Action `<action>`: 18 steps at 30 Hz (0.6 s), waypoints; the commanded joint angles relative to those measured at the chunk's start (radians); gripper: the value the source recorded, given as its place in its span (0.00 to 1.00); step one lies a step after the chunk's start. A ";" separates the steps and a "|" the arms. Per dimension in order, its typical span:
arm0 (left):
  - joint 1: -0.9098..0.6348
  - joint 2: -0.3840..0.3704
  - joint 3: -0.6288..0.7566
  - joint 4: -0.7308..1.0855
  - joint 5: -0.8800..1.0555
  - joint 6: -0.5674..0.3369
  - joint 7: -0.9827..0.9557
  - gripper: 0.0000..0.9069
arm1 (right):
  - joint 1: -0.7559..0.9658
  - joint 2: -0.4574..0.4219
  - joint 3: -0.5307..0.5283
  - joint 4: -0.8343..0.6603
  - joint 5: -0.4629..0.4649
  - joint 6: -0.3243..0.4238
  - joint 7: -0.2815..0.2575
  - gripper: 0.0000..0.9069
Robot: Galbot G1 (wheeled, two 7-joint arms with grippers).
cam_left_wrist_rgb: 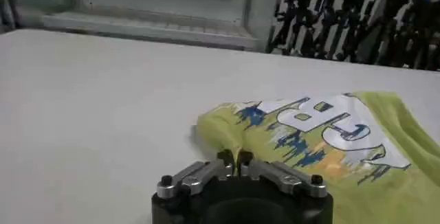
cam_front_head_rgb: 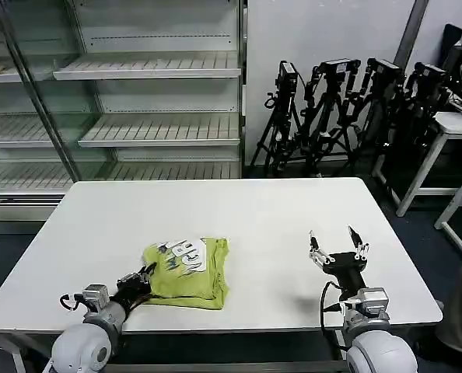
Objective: Fold and organize the clothes.
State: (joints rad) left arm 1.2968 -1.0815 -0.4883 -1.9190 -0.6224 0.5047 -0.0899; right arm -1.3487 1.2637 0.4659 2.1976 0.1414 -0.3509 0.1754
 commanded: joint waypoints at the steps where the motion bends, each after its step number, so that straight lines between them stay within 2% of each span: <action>1: -0.002 0.212 -0.146 0.066 0.085 -0.053 0.029 0.02 | 0.002 -0.006 0.000 -0.001 0.000 -0.001 -0.002 1.00; 2: 0.008 0.249 -0.181 0.077 0.077 -0.051 0.044 0.02 | 0.005 -0.006 -0.001 -0.001 0.000 -0.001 -0.002 1.00; 3: 0.025 0.335 -0.246 0.100 0.057 -0.041 0.066 0.02 | 0.009 -0.006 -0.003 -0.002 0.000 -0.001 -0.002 1.00; 6: 0.093 0.488 -0.399 0.125 0.043 -0.026 0.103 0.02 | 0.017 -0.002 -0.012 -0.003 -0.003 -0.003 -0.003 1.00; 10: 0.209 0.656 -0.576 0.139 0.007 0.022 0.153 0.02 | 0.027 0.002 -0.020 -0.003 -0.006 -0.007 -0.005 1.00; 14: 0.300 0.758 -0.728 0.152 0.026 0.049 0.202 0.02 | 0.025 0.002 -0.023 -0.001 -0.008 -0.007 -0.007 1.00; 16: 0.322 0.780 -0.760 0.138 0.059 0.053 0.221 0.01 | 0.021 0.002 -0.022 0.001 -0.009 -0.007 -0.007 1.00; 18: 0.297 0.767 -0.734 0.092 0.095 0.059 0.212 0.02 | 0.020 0.003 -0.023 -0.001 -0.009 -0.007 -0.007 1.00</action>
State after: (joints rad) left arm 1.4656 -0.5848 -0.9346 -1.8061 -0.5911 0.5306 0.0446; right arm -1.3311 1.2659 0.4462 2.1963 0.1329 -0.3578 0.1686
